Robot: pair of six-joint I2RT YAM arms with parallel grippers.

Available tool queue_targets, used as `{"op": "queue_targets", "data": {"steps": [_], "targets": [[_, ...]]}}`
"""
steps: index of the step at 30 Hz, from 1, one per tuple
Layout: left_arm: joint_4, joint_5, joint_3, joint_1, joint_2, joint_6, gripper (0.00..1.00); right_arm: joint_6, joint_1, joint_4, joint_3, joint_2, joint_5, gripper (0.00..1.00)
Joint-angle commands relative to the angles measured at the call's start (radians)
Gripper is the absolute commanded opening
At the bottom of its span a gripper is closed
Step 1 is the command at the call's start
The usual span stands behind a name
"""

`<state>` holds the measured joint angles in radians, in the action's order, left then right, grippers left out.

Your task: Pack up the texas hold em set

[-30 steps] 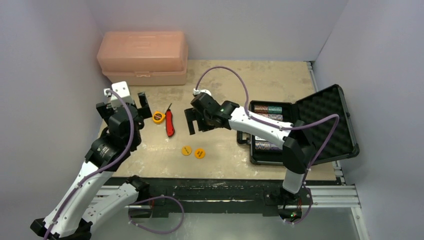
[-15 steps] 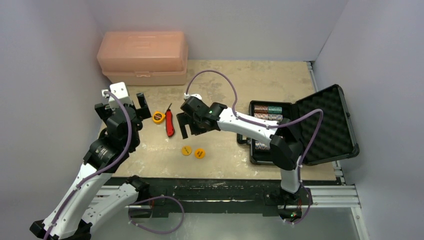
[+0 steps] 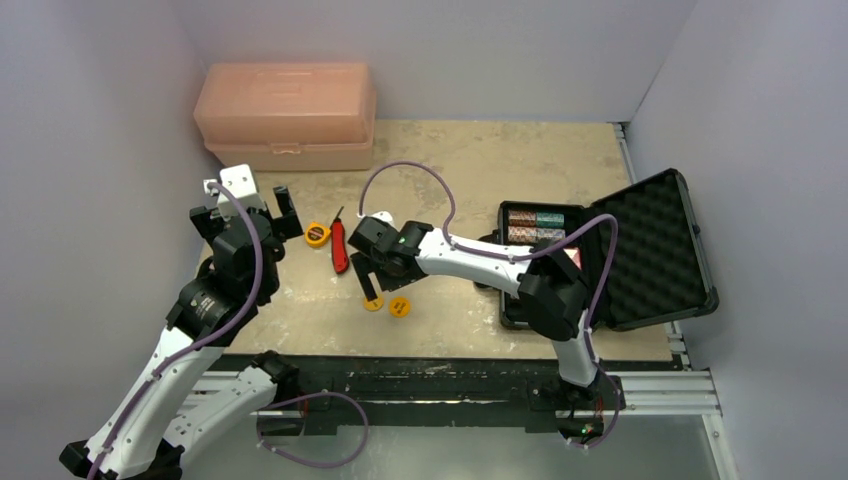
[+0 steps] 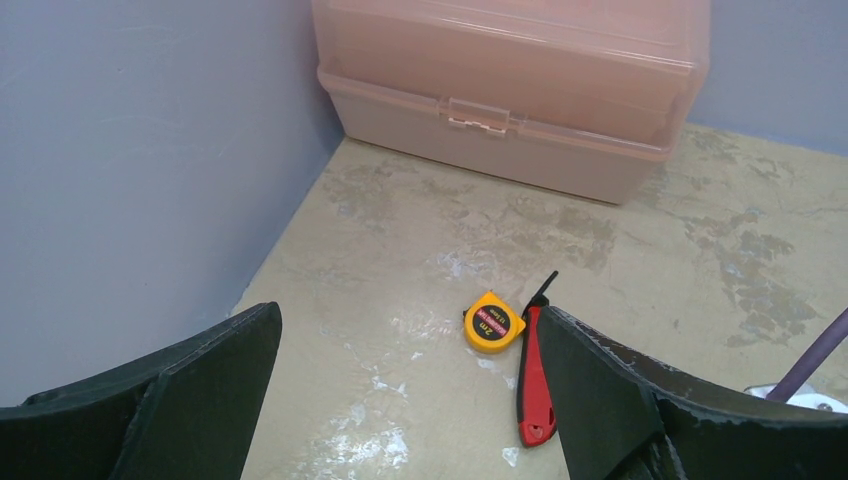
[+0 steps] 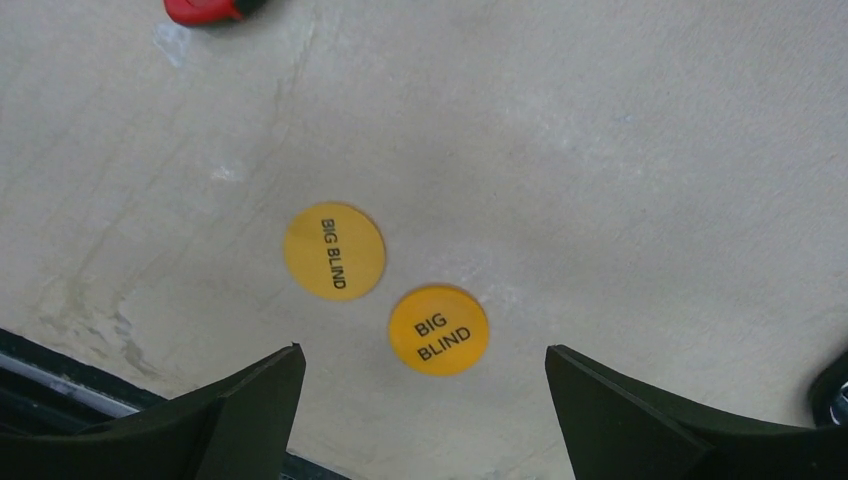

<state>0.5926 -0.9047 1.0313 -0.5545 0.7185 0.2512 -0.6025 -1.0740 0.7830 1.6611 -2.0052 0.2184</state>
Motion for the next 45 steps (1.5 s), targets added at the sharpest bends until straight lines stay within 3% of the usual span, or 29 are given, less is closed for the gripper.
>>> {"op": "queue_targets", "data": {"steps": [1,29,45], "targets": [[-0.023,0.007,-0.007,0.007,-0.007,0.007,1.0,0.003,-0.017,0.033,-0.042,0.012,0.026,0.94],[-0.021,0.017,-0.009,0.008,-0.005,0.005,1.0,0.009,-0.029,-0.004,-0.07,-0.093,0.004,0.7],[-0.021,0.018,-0.009,0.007,-0.008,0.002,1.0,0.012,-0.032,-0.005,-0.072,-0.12,-0.001,0.67]]}}
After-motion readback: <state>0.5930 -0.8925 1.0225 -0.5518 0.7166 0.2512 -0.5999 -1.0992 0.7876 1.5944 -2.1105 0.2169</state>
